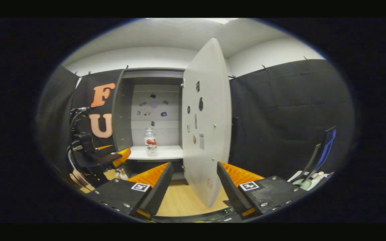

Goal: Open the cabinet door with the right hand, grasp the bottle in the cabinet with the left hand and place it on the coaster, then close the cabinet door with the right hand.

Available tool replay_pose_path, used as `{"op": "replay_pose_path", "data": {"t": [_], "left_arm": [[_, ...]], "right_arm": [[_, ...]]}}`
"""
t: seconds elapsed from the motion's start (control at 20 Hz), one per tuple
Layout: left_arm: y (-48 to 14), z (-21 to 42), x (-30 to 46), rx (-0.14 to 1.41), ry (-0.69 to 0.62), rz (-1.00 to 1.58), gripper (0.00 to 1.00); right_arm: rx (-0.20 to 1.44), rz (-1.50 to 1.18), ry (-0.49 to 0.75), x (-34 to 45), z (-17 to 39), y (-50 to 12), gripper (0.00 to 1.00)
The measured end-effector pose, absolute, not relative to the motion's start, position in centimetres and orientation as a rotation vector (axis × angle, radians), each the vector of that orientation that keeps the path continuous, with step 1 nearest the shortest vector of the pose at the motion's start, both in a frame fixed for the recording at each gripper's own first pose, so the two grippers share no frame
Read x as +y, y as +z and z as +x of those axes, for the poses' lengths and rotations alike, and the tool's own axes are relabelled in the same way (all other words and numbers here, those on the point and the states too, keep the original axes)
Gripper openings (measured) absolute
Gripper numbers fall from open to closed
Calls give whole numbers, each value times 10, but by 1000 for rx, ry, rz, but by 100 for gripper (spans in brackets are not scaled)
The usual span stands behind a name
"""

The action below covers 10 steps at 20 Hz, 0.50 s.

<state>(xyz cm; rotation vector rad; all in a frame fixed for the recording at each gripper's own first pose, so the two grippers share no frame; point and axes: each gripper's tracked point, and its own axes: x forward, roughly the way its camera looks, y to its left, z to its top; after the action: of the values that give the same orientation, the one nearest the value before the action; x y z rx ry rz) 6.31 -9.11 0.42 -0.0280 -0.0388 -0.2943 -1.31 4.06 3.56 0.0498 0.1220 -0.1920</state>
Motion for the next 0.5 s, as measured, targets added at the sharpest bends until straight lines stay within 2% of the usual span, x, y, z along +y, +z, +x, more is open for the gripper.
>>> {"op": "replay_pose_path", "data": {"t": [0.05, 0.1, 0.15, 0.2, 0.3, 0.35, 0.4, 0.45, 0.5], "left_arm": [[5, 69, -90, -43, -296, -21, 96], [5, 74, -89, -42, -297, -14, 96], [4, 79, -89, -44, -303, -10, 96], [4, 84, -90, -47, -307, -8, 96], [-1, 99, -94, -50, -312, 1, 96], [-3, 106, -97, -50, -316, 3, 96], [-7, 115, -101, -46, -323, 2, 96], [-11, 126, -105, -41, -329, 1, 96], [-13, 137, -109, -44, -334, -5, 96]], "right_arm": [[117, 50, -184, 47, -5, 36, 84], [112, 52, -172, 55, 3, 36, 92], [107, 58, -164, 61, 11, 36, 88], [103, 64, -159, 66, 19, 35, 89], [100, 72, -154, 73, 41, 30, 97], [98, 68, -155, 76, 51, 27, 89], [97, 65, -157, 78, 63, 24, 97], [98, 67, -158, 80, 73, 21, 93], [100, 72, -155, 83, 85, 17, 97]]}}
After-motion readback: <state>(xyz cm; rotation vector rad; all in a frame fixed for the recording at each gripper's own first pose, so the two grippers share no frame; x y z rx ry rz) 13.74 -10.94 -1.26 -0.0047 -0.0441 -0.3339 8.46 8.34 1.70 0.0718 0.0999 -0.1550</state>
